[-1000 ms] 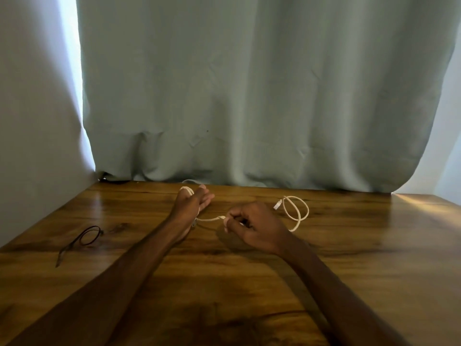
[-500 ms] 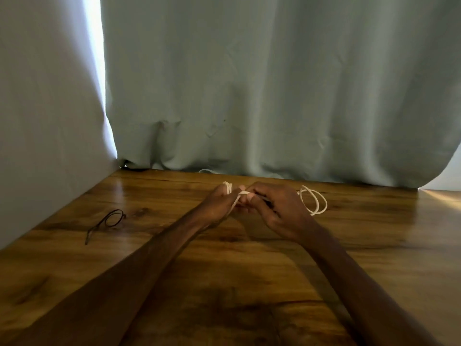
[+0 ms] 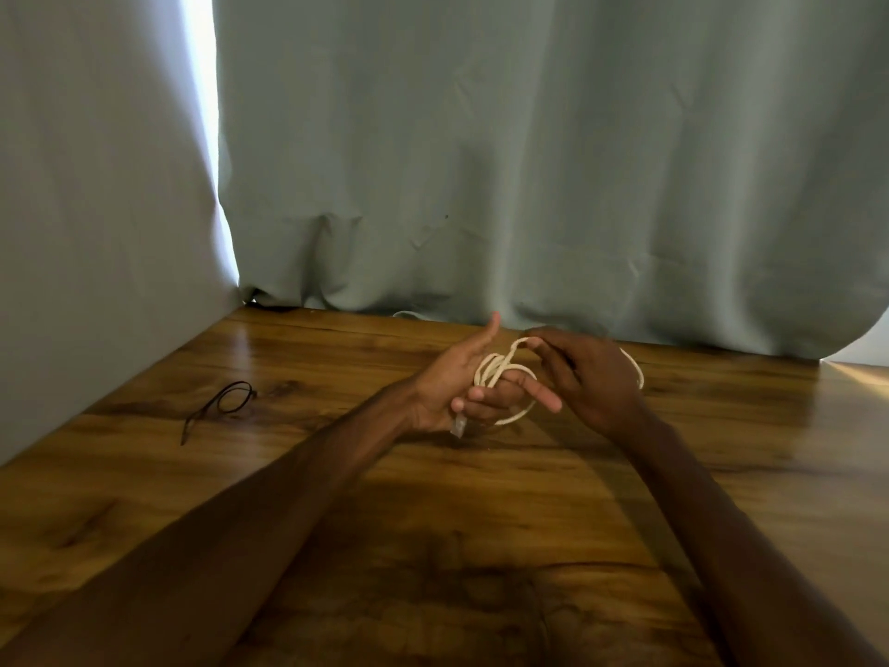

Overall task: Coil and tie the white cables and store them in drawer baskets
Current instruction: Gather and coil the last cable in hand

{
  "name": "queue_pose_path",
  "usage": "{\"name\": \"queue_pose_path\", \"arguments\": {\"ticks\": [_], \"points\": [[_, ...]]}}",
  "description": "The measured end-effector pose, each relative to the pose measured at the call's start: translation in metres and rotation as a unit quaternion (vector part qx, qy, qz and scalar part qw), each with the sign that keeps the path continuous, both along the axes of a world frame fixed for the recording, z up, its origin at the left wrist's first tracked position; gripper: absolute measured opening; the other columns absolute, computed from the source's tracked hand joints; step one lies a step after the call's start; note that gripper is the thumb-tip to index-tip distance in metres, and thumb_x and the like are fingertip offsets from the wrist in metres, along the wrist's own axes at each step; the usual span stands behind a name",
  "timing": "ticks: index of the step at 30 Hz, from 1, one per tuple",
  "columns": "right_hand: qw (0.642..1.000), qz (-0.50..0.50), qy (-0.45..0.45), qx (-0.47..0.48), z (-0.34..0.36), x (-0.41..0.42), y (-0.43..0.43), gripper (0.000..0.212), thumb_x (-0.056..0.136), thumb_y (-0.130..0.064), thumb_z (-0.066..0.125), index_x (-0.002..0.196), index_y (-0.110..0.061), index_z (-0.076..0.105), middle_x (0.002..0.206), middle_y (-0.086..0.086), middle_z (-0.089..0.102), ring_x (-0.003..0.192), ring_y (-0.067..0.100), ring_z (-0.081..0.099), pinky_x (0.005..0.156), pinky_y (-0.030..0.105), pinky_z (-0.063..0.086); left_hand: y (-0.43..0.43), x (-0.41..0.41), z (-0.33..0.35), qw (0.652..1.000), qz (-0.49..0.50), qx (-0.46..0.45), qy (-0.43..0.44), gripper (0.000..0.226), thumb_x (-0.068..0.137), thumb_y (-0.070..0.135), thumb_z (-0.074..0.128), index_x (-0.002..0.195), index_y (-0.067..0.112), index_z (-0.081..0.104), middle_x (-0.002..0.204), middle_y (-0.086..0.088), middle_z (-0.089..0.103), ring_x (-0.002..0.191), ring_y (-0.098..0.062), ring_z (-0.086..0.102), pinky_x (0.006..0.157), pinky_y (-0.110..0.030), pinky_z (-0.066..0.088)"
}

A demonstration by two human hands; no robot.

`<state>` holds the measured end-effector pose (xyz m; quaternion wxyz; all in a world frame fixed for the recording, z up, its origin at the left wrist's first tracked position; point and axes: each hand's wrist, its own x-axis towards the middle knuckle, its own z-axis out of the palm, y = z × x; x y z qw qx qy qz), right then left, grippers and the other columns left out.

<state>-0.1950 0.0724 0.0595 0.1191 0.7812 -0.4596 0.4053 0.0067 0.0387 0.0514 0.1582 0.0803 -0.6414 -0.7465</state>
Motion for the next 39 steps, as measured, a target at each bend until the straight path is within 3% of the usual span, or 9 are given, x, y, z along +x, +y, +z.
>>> {"name": "queue_pose_path", "arguments": {"ticks": [7, 11, 16, 20, 24, 27, 29, 33, 39], "points": [[0.976, 0.112, -0.061, 0.179, -0.032, 0.01, -0.011, 0.023, 0.096, 0.0, 0.06, 0.104, -0.018, 0.071, 0.08, 0.008, 0.073, 0.067, 0.021, 0.069, 0.059, 0.045, 0.054, 0.002, 0.005, 0.0, 0.997, 0.028, 0.031, 0.066, 0.04, 0.11, 0.013, 0.036, 0.14, -0.008, 0.051, 0.058, 0.011, 0.037, 0.04, -0.005, 0.026, 0.049, -0.024, 0.015], [0.973, 0.07, 0.02, 0.218, -0.044, 0.032, -0.009, 0.025, 0.105, -0.014, 0.046, 0.092, -0.034, 0.054, 0.079, -0.01, 0.062, 0.066, 0.009, 0.058, 0.067, 0.028, 0.041, -0.001, -0.001, 0.003, 0.973, 0.173, 0.078, 0.131, 0.039, 0.105, 0.005, 0.041, 0.136, -0.016, 0.049, 0.096, 0.001, 0.074, 0.05, -0.002, 0.051, 0.049, -0.013, 0.041], [0.969, 0.059, 0.109, 0.213, -0.035, 0.048, 0.001, 0.031, 0.106, -0.036, 0.037, 0.098, -0.021, 0.063, 0.089, -0.012, 0.068, 0.078, 0.008, 0.062, 0.072, 0.03, 0.043, -0.014, 0.01, -0.004, 0.945, 0.293, 0.067, 0.126, 0.022, 0.095, 0.004, 0.058, 0.098, 0.001, 0.079, 0.123, -0.019, 0.07, 0.079, -0.006, 0.065, 0.062, -0.023, 0.057], [0.968, 0.082, 0.116, 0.208, -0.026, 0.053, 0.008, 0.03, 0.105, -0.028, 0.05, 0.08, -0.031, 0.065, 0.068, -0.016, 0.063, 0.064, 0.0, 0.059, 0.06, 0.024, 0.038, -0.035, 0.017, -0.013, 0.898, 0.385, 0.124, 0.172, 0.024, 0.097, -0.013, 0.047, 0.121, -0.015, 0.044, 0.126, -0.032, 0.066, 0.112, -0.036, 0.071, 0.083, -0.026, 0.062], [0.983, 0.097, 0.057, 0.142, -0.013, 0.05, 0.014, 0.028, 0.1, -0.027, 0.061, 0.074, -0.04, 0.063, 0.059, -0.018, 0.06, 0.057, 0.008, 0.056, 0.052, 0.02, 0.034, -0.041, 0.018, -0.024, 0.895, 0.445, -0.006, 0.043, 0.038, 0.099, -0.008, 0.039, 0.136, -0.007, 0.031, 0.134, -0.021, 0.065, 0.113, -0.024, 0.072, 0.098, -0.034, 0.058], [0.987, 0.122, 0.014, 0.104, -0.007, 0.045, 0.018, 0.02, 0.097, -0.037, 0.054, 0.082, -0.039, 0.067, 0.06, -0.017, 0.06, 0.053, 0.013, 0.055, 0.051, 0.031, 0.038, -0.035, 0.015, -0.026, 0.868, 0.473, -0.125, -0.084, 0.006, 0.099, 0.009, 0.053, 0.105, 0.007, 0.053, 0.089, -0.002, 0.065, 0.074, -0.005, 0.068, 0.066, -0.023, 0.053], [0.986, 0.143, -0.005, 0.086, -0.006, 0.044, 0.018, 0.025, 0.098, -0.038, 0.05, 0.084, -0.032, 0.069, 0.065, -0.015, 0.063, 0.056, 0.013, 0.057, 0.053, 0.033, 0.04, -0.036, 0.011, -0.03, 0.845, 0.48, -0.2, -0.121, 0.018, 0.097, 0.023, 0.061, 0.086, 0.016, 0.049, 0.077, 0.0, 0.053, 0.071, -0.012, 0.055, 0.063, -0.03, 0.045], [0.991, 0.129, -0.026, 0.031, -0.006, 0.043, 0.017, 0.026, 0.103, -0.025, 0.048, 0.089, -0.02, 0.069, 0.07, -0.017, 0.064, 0.061, 0.005, 0.059, 0.056, 0.023, 0.039, -0.021, 0.005, -0.029, 0.913, 0.367, -0.175, -0.044, 0.036, 0.104, 0.019, 0.047, 0.072, 0.016, 0.063, 0.056, -0.003, 0.059, 0.048, -0.019, 0.062, 0.045, -0.024, 0.044], [0.998, 0.028, -0.049, -0.008, -0.01, 0.03, 0.005, 0.032, 0.102, -0.037, 0.047, 0.103, -0.017, 0.072, 0.08, -0.006, 0.07, 0.066, 0.009, 0.062, 0.06, 0.028, 0.044, -0.004, 0.002, -0.017, 0.987, 0.158, -0.024, -0.014, 0.071, 0.107, 0.058, 0.025, 0.076, 0.012, 0.069, 0.04, 0.002, 0.035, 0.026, -0.012, 0.041, 0.031, -0.015, 0.026]]}}
